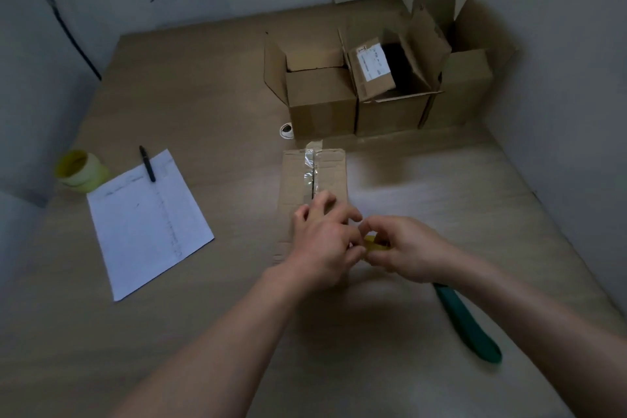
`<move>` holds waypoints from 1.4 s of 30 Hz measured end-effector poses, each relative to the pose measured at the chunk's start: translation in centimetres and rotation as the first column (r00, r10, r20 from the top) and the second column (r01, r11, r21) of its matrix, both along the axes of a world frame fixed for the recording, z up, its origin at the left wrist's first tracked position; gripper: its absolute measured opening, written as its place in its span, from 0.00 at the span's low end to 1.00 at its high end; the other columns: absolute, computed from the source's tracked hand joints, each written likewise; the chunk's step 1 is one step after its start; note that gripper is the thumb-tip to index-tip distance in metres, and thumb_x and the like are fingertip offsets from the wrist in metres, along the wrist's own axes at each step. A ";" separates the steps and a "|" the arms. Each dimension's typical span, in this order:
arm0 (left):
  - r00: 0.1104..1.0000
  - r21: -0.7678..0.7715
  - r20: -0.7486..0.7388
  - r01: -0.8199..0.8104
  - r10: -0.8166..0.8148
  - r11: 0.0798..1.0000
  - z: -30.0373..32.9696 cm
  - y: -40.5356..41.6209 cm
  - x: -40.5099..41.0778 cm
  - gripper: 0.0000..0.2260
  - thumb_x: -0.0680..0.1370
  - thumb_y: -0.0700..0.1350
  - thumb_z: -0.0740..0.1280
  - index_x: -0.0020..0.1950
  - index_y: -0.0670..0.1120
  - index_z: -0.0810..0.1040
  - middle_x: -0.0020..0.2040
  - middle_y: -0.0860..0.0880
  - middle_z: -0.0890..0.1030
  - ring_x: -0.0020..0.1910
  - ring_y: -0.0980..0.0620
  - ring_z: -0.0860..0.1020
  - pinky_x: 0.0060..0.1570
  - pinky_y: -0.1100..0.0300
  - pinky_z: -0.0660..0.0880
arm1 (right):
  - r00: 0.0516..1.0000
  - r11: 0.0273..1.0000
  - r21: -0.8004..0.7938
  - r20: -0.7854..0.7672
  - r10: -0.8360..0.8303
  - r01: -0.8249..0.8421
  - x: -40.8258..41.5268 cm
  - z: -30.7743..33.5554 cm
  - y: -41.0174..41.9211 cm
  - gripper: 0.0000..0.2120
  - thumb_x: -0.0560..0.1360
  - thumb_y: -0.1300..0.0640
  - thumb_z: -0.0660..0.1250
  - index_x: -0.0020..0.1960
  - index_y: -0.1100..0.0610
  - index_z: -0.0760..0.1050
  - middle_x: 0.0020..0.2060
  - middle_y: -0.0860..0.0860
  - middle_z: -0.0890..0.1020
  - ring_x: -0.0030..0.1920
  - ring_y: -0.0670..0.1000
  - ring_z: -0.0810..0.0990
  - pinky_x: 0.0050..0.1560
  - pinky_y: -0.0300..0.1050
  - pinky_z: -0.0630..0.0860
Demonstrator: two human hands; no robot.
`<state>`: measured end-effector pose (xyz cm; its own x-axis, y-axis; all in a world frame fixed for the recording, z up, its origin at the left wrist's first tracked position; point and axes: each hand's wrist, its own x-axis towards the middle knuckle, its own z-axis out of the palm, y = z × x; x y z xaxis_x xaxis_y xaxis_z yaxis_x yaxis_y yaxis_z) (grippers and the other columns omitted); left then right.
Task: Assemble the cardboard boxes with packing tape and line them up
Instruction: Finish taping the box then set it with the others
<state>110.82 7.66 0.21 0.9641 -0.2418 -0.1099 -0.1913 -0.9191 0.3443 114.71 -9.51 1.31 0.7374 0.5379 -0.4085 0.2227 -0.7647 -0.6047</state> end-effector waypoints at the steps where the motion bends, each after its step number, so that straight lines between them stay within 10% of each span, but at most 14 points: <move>1: 1.000 -0.008 0.029 0.000 0.000 1.000 -0.2 0.2 0.0 0.08 0.75 0.56 0.67 0.48 0.56 0.83 0.66 0.61 0.71 0.71 0.48 0.54 0.66 0.45 0.54 | 1.000 0.999 -0.018 -0.005 0.027 -0.027 0.2 0.0 0.4 0.08 0.75 0.51 0.70 0.53 0.44 0.76 0.43 0.46 0.81 0.43 0.46 0.80 0.48 0.52 0.81; 12: 0.988 -0.267 0.121 -0.064 0.100 0.961 -0.2 1.1 -0.5 0.21 0.66 0.65 0.65 0.51 0.53 0.68 0.65 0.51 0.73 0.67 0.50 0.67 0.64 0.50 0.62 | 0.969 0.974 -0.160 -0.214 0.124 -0.160 2.2 1.3 1.5 0.01 0.77 0.51 0.68 0.47 0.47 0.77 0.40 0.49 0.83 0.39 0.48 0.84 0.43 0.49 0.84; 17: 0.982 0.001 0.185 -0.035 0.034 0.999 -0.7 0.1 -1.0 0.21 0.64 0.56 0.61 0.53 0.48 0.70 0.64 0.46 0.72 0.65 0.43 0.70 0.63 0.42 0.68 | 0.820 0.855 -0.442 0.358 0.447 -0.273 1.8 -0.6 1.6 0.04 0.79 0.48 0.59 0.53 0.47 0.70 0.40 0.48 0.80 0.41 0.54 0.80 0.36 0.48 0.74; 24: 0.971 0.011 0.213 -0.116 0.111 0.993 -0.3 -1.4 -1.0 0.15 0.65 0.48 0.62 0.51 0.49 0.70 0.58 0.48 0.72 0.57 0.45 0.71 0.59 0.49 0.70 | 0.878 0.957 -0.093 0.430 -0.210 0.274 3.1 -0.7 -1.6 0.06 0.79 0.48 0.61 0.46 0.49 0.73 0.38 0.49 0.80 0.39 0.53 0.78 0.40 0.53 0.77; 29: 0.980 0.137 0.152 -0.149 0.128 0.979 0.7 -2.0 -2.0 0.26 0.74 0.55 0.64 0.69 0.48 0.64 0.72 0.46 0.62 0.73 0.41 0.60 0.70 0.41 0.61 | 0.708 0.691 0.367 0.111 -0.697 0.622 -0.4 -0.6 -1.5 0.07 0.77 0.55 0.67 0.40 0.52 0.76 0.32 0.49 0.82 0.35 0.46 0.81 0.40 0.51 0.79; 33: 0.912 0.213 -0.105 -0.368 0.396 0.905 1.3 -1.6 -4.1 0.49 0.72 0.68 0.65 0.77 0.56 0.34 0.76 0.47 0.29 0.74 0.32 0.31 0.68 0.28 0.42 | 0.645 0.583 0.451 0.019 -0.764 0.676 -3.1 -0.4 -2.2 0.07 0.77 0.59 0.68 0.39 0.55 0.77 0.31 0.51 0.83 0.31 0.43 0.79 0.37 0.47 0.75; 42: 0.982 0.195 -0.134 -0.107 0.134 0.975 2.6 6.0 -4.4 0.34 0.71 0.40 0.66 0.72 0.63 0.57 0.77 0.53 0.51 0.77 0.40 0.48 0.70 0.35 0.55 | 0.587 0.493 0.506 -0.033 -0.809 0.708 -4.9 0.2 -2.9 0.07 0.78 0.60 0.66 0.41 0.56 0.77 0.35 0.55 0.83 0.37 0.52 0.83 0.42 0.59 0.80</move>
<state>106.46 13.66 2.80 0.9553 -0.0869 -0.2826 -0.0358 -0.9828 0.1811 109.83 -12.37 1.50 0.9741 -0.2006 -0.1043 -0.1727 -0.3630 -0.9156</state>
